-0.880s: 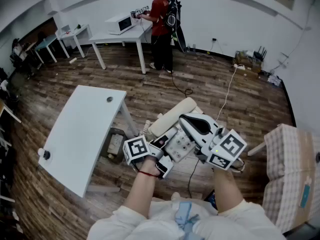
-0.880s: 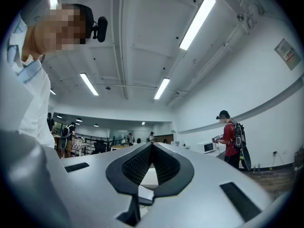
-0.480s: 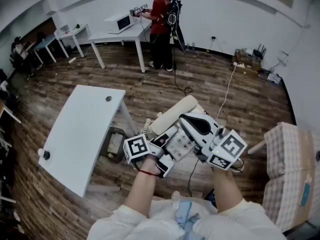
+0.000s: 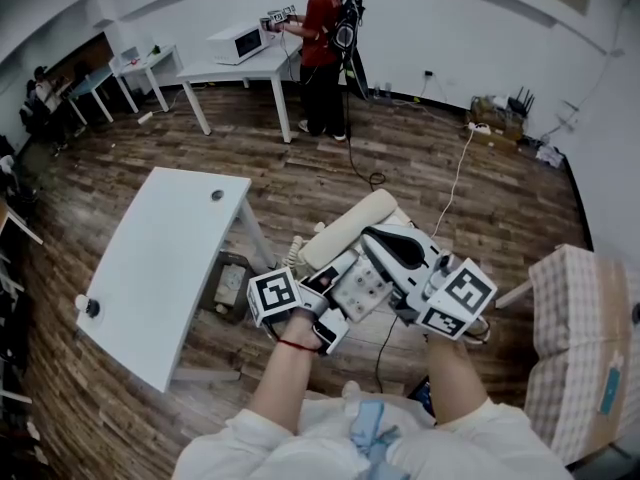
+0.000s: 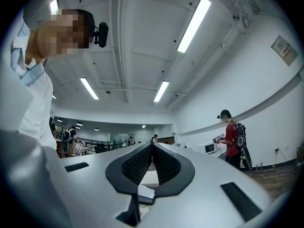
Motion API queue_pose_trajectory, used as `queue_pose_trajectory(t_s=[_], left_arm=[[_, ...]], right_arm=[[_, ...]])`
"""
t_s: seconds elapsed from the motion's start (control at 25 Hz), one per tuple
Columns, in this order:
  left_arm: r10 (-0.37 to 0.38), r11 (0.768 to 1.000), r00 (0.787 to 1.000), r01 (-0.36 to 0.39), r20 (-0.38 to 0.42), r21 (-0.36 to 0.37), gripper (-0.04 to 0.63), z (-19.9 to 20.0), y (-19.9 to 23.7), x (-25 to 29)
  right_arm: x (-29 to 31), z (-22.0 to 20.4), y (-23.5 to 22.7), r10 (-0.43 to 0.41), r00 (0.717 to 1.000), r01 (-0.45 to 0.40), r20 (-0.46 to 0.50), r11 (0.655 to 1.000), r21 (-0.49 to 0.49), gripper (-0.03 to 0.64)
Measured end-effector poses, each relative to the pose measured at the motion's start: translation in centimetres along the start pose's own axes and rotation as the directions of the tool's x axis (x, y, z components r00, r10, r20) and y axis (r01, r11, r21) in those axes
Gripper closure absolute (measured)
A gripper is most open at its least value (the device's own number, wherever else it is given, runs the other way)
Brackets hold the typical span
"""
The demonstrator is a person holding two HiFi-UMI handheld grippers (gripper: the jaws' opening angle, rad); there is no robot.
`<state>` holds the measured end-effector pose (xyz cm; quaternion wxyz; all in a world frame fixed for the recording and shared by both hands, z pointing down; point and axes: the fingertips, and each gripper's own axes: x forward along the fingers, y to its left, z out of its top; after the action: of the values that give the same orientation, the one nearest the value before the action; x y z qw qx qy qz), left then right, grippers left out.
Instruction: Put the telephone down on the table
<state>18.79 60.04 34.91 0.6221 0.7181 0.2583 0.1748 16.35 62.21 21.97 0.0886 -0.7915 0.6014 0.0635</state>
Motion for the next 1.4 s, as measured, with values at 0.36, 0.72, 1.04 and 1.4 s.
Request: queue_pose_trajectory(t_s=[0.36, 0.72, 1.04, 1.4], left_arm=[[-0.007, 1.0, 1.0, 0.007, 0.017, -0.02, 0.425, 0.0, 0.2, -0.6], [-0.018, 1.0, 0.997, 0.02, 0.08, -0.024, 0.425, 1.5, 0.1, -2.6], [-0.024, 0.999, 0.985, 0.029, 0.169, -0.03, 0.425, 5.4, 0.2, -6.2], [-0.003, 1.0, 0.971, 0.009, 0.241, -0.025, 0.425, 12.5, 1.1, -11.8]], right_arm=[[0.1, 0.2, 0.0, -0.002, 1.0, 0.002, -0.005, 1.0, -0.004, 0.583], [2.4, -0.5, 1.0, 0.057, 0.998, -0.057, -0.015, 0.998, 0.018, 0.583], [6.9, -1.2, 2.7, 0.135, 0.991, -0.134, -0.013, 0.99, 0.036, 0.583], [15.9, -3.4, 5.0, 0.206, 0.978, -0.204, -0.024, 0.977, 0.059, 0.583]])
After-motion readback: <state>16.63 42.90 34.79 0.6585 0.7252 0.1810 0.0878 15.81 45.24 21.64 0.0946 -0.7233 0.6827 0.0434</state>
